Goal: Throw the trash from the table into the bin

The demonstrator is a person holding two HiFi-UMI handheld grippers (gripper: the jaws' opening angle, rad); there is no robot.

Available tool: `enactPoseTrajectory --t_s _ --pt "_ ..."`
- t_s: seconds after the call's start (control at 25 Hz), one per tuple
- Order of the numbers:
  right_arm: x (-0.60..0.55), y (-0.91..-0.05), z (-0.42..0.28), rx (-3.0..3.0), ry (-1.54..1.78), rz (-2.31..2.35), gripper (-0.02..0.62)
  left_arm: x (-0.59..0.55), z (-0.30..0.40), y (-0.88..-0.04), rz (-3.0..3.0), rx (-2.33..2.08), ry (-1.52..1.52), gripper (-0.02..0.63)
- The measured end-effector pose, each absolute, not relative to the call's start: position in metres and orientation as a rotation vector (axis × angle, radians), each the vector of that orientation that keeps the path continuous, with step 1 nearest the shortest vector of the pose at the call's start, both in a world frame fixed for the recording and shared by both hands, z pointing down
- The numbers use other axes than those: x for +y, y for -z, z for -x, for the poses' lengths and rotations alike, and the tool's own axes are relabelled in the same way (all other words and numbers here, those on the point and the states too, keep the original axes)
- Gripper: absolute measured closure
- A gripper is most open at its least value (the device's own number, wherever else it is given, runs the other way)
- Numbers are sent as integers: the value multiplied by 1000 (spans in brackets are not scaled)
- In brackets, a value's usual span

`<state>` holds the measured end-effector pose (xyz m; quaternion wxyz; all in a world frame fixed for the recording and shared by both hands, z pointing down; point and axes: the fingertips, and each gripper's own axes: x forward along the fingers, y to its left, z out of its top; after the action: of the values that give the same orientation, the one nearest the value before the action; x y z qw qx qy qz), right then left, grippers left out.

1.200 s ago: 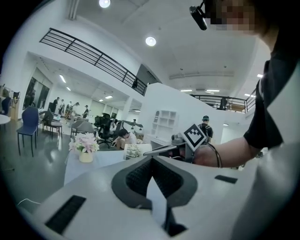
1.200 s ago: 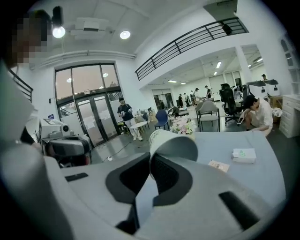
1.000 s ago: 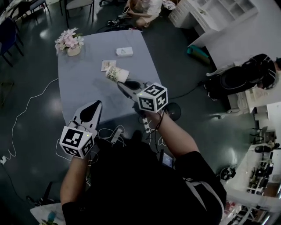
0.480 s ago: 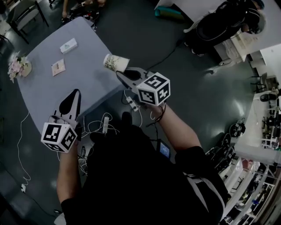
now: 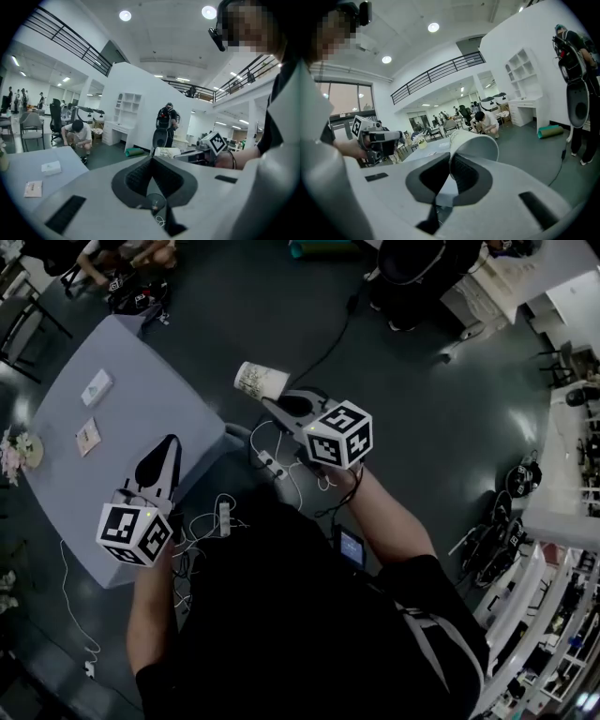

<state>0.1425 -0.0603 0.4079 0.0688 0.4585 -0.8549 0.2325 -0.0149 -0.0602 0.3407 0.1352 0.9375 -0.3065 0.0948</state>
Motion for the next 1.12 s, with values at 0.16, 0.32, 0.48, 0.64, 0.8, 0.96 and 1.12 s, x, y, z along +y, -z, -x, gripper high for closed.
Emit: enactPoseTrajectory --t_s 0.16,0.32,0.48,0.64,0.8,0.96,1.12 --pt "-57 -415 -200 -2549 -727 -1439 583 -69 -47 -344 -2740 -814 -295 592" --pt "-49 -416 -257 -2518 -766 -1523 583 -73 -106 -343 -2759 -744 -304 592" --pt "-38 -425 -298 -2473 -817 -1601 583 -70 -154 -347 -2785 -636 -360 592" --pt "-28 -438 -321 -2441 -876 -1674 583 -71 -186 -355 -2782 -555 -406 592" --pt "-13 -458 -335 -2390 -941 -1748 583 -69 -208 -369 -2783 -463 -445 592" --pt "-3 -465 -349 -2328 -973 -1834 583 -68 -224 -376 -2779 -378 -439 592" --pt "-1 -466 -358 -2262 -972 -1892 583 -74 -233 -381 -2789 -308 -435 592"
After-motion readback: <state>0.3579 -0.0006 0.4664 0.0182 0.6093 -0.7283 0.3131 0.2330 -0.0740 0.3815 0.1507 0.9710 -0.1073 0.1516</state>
